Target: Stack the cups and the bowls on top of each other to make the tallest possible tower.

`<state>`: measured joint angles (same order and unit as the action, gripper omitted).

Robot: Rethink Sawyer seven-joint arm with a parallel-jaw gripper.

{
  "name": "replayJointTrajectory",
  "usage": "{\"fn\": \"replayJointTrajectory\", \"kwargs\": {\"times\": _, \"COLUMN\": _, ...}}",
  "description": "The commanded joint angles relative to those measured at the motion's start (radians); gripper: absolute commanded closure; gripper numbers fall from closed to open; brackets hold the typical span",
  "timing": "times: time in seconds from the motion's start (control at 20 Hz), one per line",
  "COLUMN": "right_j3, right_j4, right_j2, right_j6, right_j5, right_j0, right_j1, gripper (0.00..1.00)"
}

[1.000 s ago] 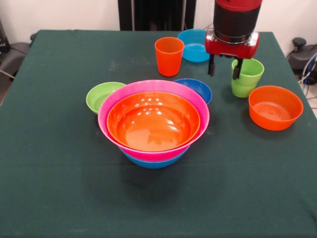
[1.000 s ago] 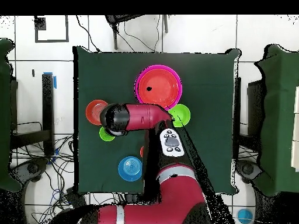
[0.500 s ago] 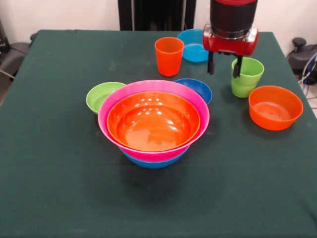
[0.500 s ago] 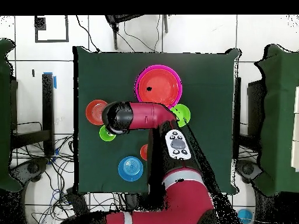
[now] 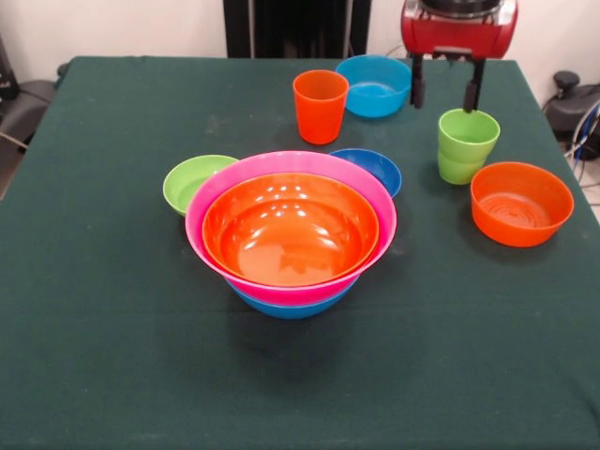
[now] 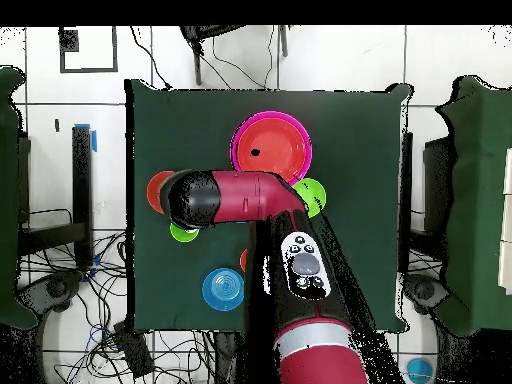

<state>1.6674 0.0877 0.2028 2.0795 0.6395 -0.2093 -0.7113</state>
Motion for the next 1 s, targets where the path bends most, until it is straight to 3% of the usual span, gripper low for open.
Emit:
{"fn": "replayJointTrajectory", "kwargs": {"times": 0.05, "right_j3": 0.048, "right_j4": -0.026, "right_j2": 0.079, "right_j6": 0.010, "right_j5": 0.092, "right_j0": 0.006, "right_j1": -0.021, "gripper": 0.00}}
{"fn": "replayJointTrajectory", "kwargs": {"times": 0.55, "right_j3": -0.010, "right_j4": 0.006, "right_j2": 0.035, "right_j6": 0.029, "right_j5": 0.137, "right_j0": 0.054, "right_j1": 0.012, "gripper": 0.00}}
{"fn": "replayJointTrajectory", "kwargs": {"times": 1.0, "right_j3": -0.034, "right_j4": -0.007, "right_j2": 0.015, "right_j6": 0.067, "right_j5": 0.163, "right_j0": 0.106, "right_j1": 0.016, "gripper": 0.00}}
